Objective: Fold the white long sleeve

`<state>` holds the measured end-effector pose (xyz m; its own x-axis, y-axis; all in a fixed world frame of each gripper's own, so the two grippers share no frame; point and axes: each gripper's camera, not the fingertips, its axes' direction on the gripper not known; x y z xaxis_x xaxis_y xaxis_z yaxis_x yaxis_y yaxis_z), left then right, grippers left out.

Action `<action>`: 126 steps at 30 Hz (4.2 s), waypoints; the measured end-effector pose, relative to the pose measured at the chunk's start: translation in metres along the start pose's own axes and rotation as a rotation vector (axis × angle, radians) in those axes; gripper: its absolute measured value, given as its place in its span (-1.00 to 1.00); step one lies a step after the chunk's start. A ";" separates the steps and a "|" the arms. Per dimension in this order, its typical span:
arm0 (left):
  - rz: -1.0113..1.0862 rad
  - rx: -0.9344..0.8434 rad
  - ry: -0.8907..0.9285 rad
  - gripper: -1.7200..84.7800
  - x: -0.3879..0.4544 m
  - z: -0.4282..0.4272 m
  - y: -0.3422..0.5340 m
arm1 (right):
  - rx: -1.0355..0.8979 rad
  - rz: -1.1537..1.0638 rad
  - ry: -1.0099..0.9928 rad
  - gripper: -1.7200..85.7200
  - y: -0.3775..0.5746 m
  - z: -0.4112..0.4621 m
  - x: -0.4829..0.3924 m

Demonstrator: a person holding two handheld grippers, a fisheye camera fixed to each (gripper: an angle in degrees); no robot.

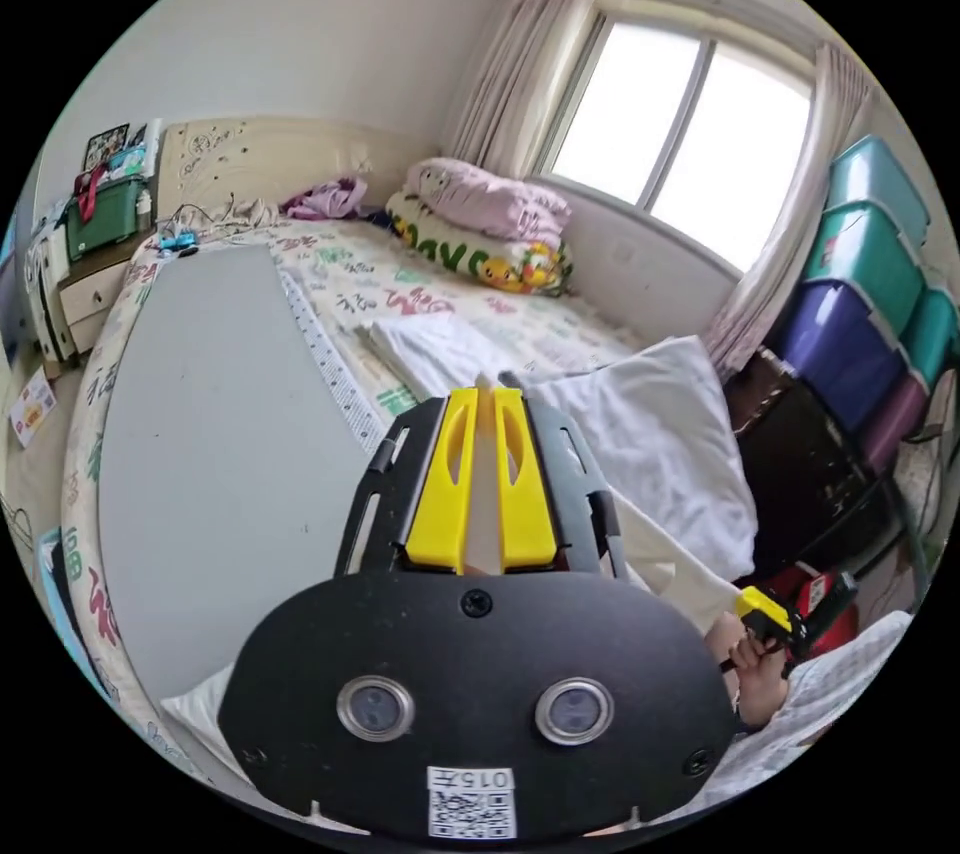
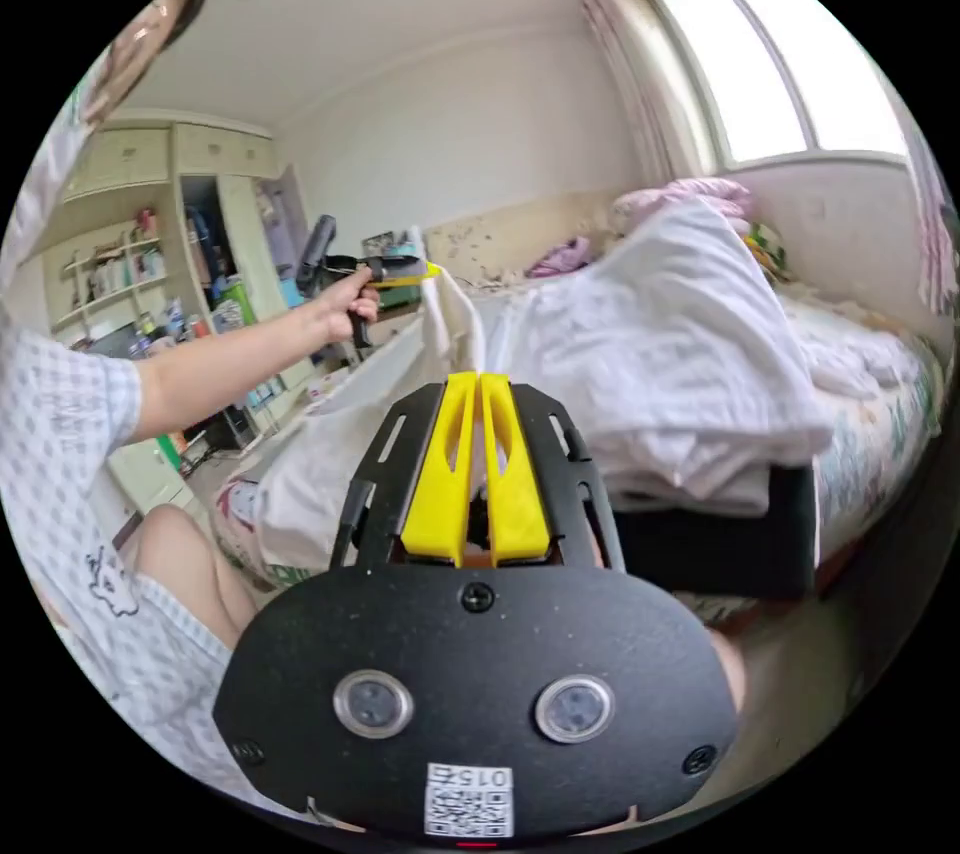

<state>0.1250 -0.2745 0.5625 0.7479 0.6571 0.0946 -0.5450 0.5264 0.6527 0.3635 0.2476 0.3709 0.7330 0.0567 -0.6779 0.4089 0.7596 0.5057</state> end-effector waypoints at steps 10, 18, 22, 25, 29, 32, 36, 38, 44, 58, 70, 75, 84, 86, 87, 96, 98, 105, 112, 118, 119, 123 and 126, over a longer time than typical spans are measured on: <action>-0.219 0.225 0.052 -0.90 -0.152 -0.197 0.155 | -0.355 -0.316 -0.631 -0.98 0.057 0.080 -0.172; -0.516 0.293 -0.038 -0.80 -0.242 -0.244 0.279 | -0.644 -0.406 -0.588 -0.98 0.145 0.148 -0.237; -0.511 0.315 -0.110 -0.77 -0.229 -0.256 0.284 | -0.685 -0.396 -0.585 -0.98 0.165 0.162 -0.246; -0.505 0.172 0.018 -0.76 -0.231 -0.225 0.276 | -0.717 -0.431 -0.576 -0.97 0.180 0.171 -0.257; -0.466 0.053 -0.110 -0.90 -0.219 -0.197 0.266 | -0.767 -0.520 -0.507 -0.97 0.204 0.184 -0.270; -0.442 0.057 -0.189 -0.93 -0.203 -0.198 0.261 | -0.783 -0.519 -0.496 -0.97 0.217 0.189 -0.270; -0.441 0.055 -0.283 -0.95 -0.187 -0.209 0.256 | -0.834 -0.493 -0.515 -0.97 0.233 0.202 -0.268; -0.458 0.022 -0.308 -0.95 -0.186 -0.203 0.255 | -0.864 -0.492 -0.512 -0.96 0.242 0.211 -0.268; -0.382 -0.143 -0.471 -0.96 -0.165 -0.160 0.238 | -0.932 -0.577 -0.429 -0.96 0.278 0.242 -0.269; -0.309 -0.106 -0.471 -0.85 -0.113 -0.172 0.223 | -0.813 -0.476 -0.839 -0.98 0.271 0.182 -0.245; -0.235 -0.033 -0.329 -0.84 -0.064 -0.180 0.217 | -0.747 -0.543 -0.503 -0.79 0.265 0.215 -0.234; -0.181 -0.170 -0.345 -0.84 -0.060 -0.142 0.210 | -0.737 -0.682 -0.323 -0.72 0.315 0.222 -0.293; -0.013 -0.336 -0.472 -0.84 -0.042 -0.097 0.202 | -0.783 -0.844 -0.133 -0.93 0.337 0.252 -0.329; -0.018 -0.333 -0.469 -0.85 -0.044 -0.098 0.202 | -0.804 -0.749 -0.291 -0.94 0.322 0.247 -0.326; -0.028 -0.332 -0.461 -0.85 -0.048 -0.099 0.202 | -0.808 -0.677 -0.389 -0.95 0.313 0.244 -0.325; -0.121 -0.326 -0.394 -0.91 -0.087 -0.105 0.203 | -0.860 -0.987 -0.174 -0.93 0.345 0.281 -0.355; -0.152 -0.311 -0.373 -0.92 -0.097 -0.110 0.205 | -0.894 -0.972 -0.215 -0.89 0.334 0.283 -0.353; -0.411 -0.047 -0.254 -0.79 -0.167 -0.186 0.225 | -0.884 -0.803 -0.584 -0.78 0.227 0.251 -0.303; -0.513 -0.096 -0.135 -0.69 -0.215 -0.180 0.244 | -0.503 -0.302 -0.665 -0.75 0.053 0.264 -0.177; -0.460 -0.092 -0.176 -0.58 -0.224 -0.173 0.241 | -0.427 -0.133 -0.471 -0.60 -0.026 0.327 -0.113; -0.448 -0.101 -0.178 -0.57 -0.224 -0.171 0.240 | -0.436 -0.113 -0.465 -0.59 -0.032 0.335 -0.108; -0.436 -0.158 -0.229 -0.53 -0.235 -0.153 0.235 | -0.500 -0.106 -0.381 -0.56 -0.069 0.384 -0.100; -0.432 -0.166 -0.222 -0.52 -0.244 -0.146 0.231 | -0.560 -0.106 -0.337 -0.55 -0.087 0.415 -0.091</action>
<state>-0.2388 -0.2347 0.5802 0.9707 0.2399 0.0119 -0.2080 0.8148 0.5411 0.4865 -0.0930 0.6104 0.8715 -0.1730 -0.4589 0.2098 0.9773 0.0301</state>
